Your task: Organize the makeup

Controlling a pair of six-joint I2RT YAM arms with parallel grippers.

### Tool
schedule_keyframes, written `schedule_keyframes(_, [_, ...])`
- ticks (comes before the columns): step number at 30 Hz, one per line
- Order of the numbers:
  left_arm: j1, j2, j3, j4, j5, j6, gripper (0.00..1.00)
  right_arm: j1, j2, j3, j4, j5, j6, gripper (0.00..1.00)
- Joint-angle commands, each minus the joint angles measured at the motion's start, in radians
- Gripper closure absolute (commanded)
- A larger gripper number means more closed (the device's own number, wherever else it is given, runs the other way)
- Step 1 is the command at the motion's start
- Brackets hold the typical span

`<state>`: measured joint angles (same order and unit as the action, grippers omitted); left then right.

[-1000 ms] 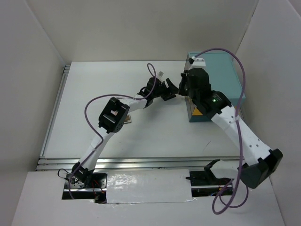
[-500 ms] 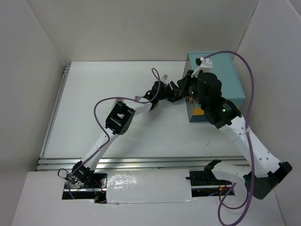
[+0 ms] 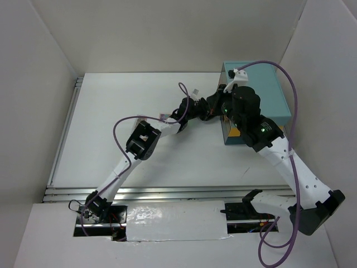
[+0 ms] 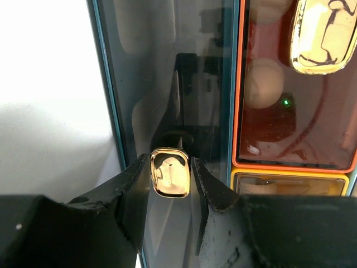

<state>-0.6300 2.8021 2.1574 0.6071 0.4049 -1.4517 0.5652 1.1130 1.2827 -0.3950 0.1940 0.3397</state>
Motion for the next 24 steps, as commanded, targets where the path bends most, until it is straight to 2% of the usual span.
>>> schedule_keyframes(1, [-0.014,0.037,0.002,0.036,-0.023,0.003,0.77,0.007,0.01,-0.005,0.065,-0.013,-0.013,1.0])
schedule_keyframes(8, [0.071,-0.114,-0.137,-0.038,-0.02,0.096,0.91,0.007,0.021,-0.005,0.07,-0.022,-0.015,1.0])
schedule_keyframes(11, [0.125,-0.224,-0.267,-0.044,-0.041,0.142,0.93,0.007,0.027,-0.002,0.074,-0.025,-0.015,1.0])
schedule_keyframes(15, [0.188,-0.332,-0.421,-0.069,-0.055,0.2,0.92,0.01,0.039,0.007,0.074,-0.034,-0.019,1.0])
schedule_keyframes(20, [0.239,-0.385,-0.484,-0.078,-0.04,0.229,0.89,0.013,0.054,0.018,0.074,-0.056,-0.018,0.99])
schedule_keyframes(23, [0.242,-0.408,-0.511,-0.096,-0.049,0.246,0.83,0.015,0.071,0.033,0.061,-0.064,-0.021,0.97])
schedule_keyframes(24, [0.242,-0.426,-0.53,-0.096,-0.054,0.257,0.76,0.015,0.079,0.04,0.055,-0.068,-0.024,0.96])
